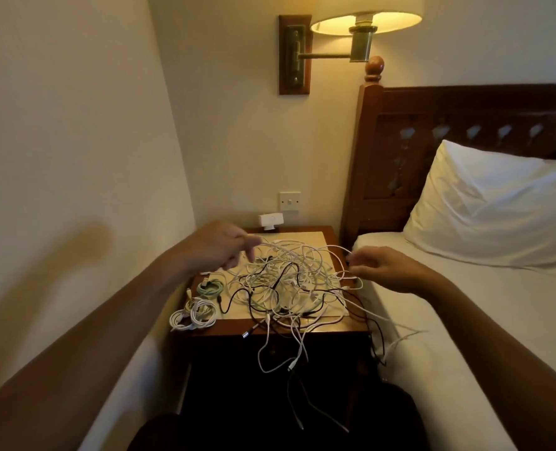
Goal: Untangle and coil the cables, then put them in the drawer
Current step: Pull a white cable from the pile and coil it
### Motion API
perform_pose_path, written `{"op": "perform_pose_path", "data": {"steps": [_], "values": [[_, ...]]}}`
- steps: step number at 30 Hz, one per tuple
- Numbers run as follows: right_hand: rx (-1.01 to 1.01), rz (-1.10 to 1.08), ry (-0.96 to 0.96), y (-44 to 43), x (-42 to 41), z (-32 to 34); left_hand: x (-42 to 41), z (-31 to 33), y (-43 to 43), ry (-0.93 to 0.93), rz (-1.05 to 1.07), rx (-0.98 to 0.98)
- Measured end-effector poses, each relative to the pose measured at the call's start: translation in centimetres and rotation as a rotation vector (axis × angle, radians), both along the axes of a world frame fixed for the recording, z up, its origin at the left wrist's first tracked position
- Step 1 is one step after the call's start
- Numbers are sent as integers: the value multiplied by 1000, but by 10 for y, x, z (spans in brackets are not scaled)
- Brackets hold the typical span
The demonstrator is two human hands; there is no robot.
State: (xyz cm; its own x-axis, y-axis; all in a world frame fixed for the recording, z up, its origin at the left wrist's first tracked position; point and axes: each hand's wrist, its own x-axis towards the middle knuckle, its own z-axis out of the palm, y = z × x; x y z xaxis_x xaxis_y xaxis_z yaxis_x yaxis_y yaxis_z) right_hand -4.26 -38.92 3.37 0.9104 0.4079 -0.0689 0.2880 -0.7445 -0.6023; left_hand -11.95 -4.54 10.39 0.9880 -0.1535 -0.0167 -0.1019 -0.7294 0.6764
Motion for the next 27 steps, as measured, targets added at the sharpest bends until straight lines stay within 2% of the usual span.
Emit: {"op": "perform_pose_path", "data": {"steps": [1, 4, 6, 8, 11, 13, 15, 18, 20, 22, 24, 25, 27], "values": [[130, 81, 44, 22, -9, 10, -2, 4, -15, 1, -21, -40], [319, 259, 51, 77, -36, 27, -4, 11, -40, -2, -43, -193], [484, 242, 32, 92, -40, 28, -6, 15, -36, 47, -31, -379], [559, 140, -78, 88, -31, 23, -10, 18, -21, 181, -93, -674], [490, 45, -200, 79, -18, 10, -16, 15, -3, 272, -193, -1131], [397, 25, -185, 87, -24, 3, -16, 12, -3, 205, -193, -1345], [260, 70, -159, 104, -44, 0, -13, 12, -7, 89, -173, -1456], [54, 265, -76, 129, -80, 3, -4, 13, -14, -105, -61, -1337], [-1, 379, -99, 137, -100, 16, -3, 7, -18, -195, 18, -1136], [7, 415, -204, 139, -112, 41, -7, -2, -19, -246, 37, -840], [43, 382, -348, 135, -111, 69, -13, -11, -18, -224, -27, -580], [69, 345, -411, 131, -105, 84, -17, -14, -17, -180, -77, -517], [158, 255, -495, 121, -85, 107, -24, -17, -16, -62, -159, -528]]}}
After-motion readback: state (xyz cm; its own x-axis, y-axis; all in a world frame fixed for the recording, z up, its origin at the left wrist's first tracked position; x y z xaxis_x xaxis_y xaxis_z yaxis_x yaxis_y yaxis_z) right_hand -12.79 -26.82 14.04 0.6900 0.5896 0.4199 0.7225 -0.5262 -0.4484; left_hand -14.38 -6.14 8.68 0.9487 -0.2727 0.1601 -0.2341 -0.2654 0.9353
